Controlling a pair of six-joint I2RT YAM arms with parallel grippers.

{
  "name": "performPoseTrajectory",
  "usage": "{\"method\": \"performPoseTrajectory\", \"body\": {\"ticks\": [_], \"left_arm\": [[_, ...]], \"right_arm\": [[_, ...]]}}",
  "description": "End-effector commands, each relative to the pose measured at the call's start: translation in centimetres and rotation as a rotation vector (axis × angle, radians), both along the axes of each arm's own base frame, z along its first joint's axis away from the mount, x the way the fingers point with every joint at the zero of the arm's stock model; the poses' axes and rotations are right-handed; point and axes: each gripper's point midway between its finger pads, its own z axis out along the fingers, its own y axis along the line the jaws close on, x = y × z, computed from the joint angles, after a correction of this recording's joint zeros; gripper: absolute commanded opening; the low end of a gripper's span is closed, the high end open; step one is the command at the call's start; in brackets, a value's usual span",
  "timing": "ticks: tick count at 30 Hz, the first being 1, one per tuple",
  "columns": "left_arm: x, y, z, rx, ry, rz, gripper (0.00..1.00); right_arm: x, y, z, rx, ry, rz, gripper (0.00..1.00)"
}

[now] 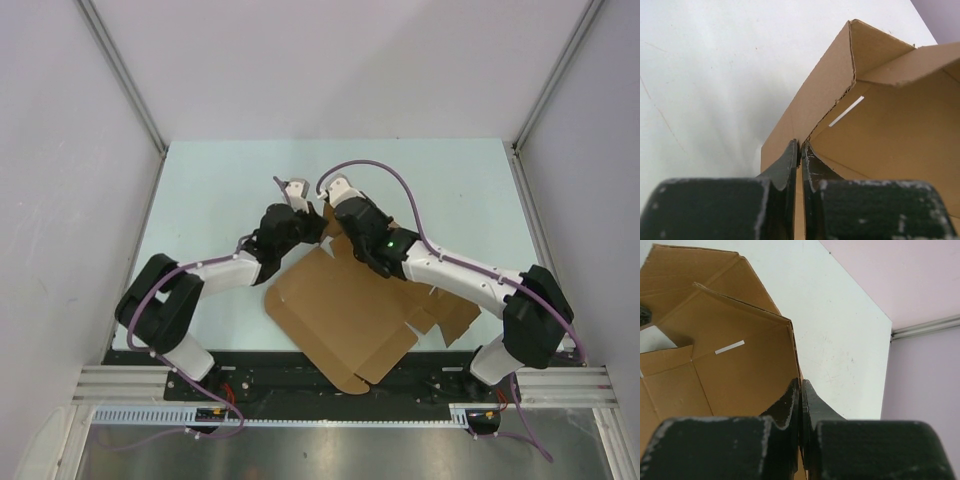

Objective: Fold the paper box

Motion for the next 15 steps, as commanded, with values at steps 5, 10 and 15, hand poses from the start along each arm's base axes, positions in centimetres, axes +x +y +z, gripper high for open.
{"method": "performPoseTrajectory", "body": {"ticks": [5,10,15], "left_arm": [[-2.8,0.1,3.5,-0.105,-0.049,-0.014,0.05],[-4.5,-0.6,1.8,-0.155,0.015,-0.022,0.05],[-5.4,-1.4,1.8,-0.228,0.054,-0.025,0.05]], "right_arm": [[-1.7,1.0,-0.7,-0.059,-0.008,-0.003,0.0],[-2.1,1.4,-1.1,-0.076,-0.005,-0.002,0.0],[-2.5,1.7,-0.8,-0.094,-0.022,0.0,0.0]]}}
